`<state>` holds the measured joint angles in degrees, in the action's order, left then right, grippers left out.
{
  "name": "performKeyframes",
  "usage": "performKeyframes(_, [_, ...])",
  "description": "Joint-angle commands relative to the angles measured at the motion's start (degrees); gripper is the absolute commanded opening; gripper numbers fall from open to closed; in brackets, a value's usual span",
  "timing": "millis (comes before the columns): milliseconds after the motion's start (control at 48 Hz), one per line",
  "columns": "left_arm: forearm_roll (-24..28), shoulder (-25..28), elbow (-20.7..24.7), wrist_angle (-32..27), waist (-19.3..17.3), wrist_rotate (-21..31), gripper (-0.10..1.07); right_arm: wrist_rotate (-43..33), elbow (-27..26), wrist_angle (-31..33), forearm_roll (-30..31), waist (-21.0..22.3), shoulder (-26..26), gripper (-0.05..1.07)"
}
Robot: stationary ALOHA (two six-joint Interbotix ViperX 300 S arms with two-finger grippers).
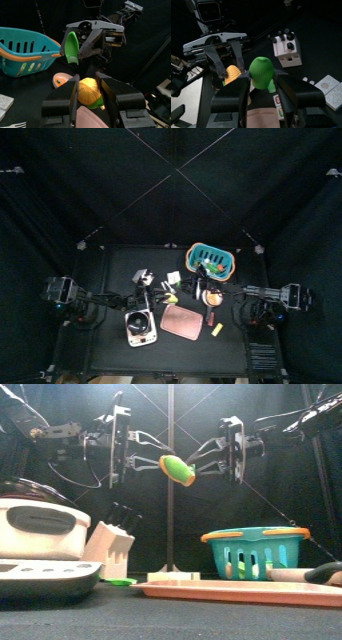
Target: Drop corn husk
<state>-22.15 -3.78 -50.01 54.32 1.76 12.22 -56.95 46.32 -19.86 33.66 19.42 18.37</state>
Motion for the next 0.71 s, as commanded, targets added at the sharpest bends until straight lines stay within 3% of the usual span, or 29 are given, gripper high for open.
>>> performKeyframes(0, [0.00,-1.32,0.18,0.35,-0.09,-0.18,0.41,-0.09,-0.70,-0.44,-0.26,0.35,0.26,0.04])
performKeyframes(479, [0.35,-7.65,-5.71,0.35,-0.62,-0.44,0.41,-0.26,-2.64,-0.44,-0.26,0.00,-4.48,0.04])
performKeyframes(688, [4.13,-11.25,-8.61,0.35,-0.97,-0.44,0.41,-0.44,-3.60,-0.44,-0.26,-1.05,-8.79,0.04])
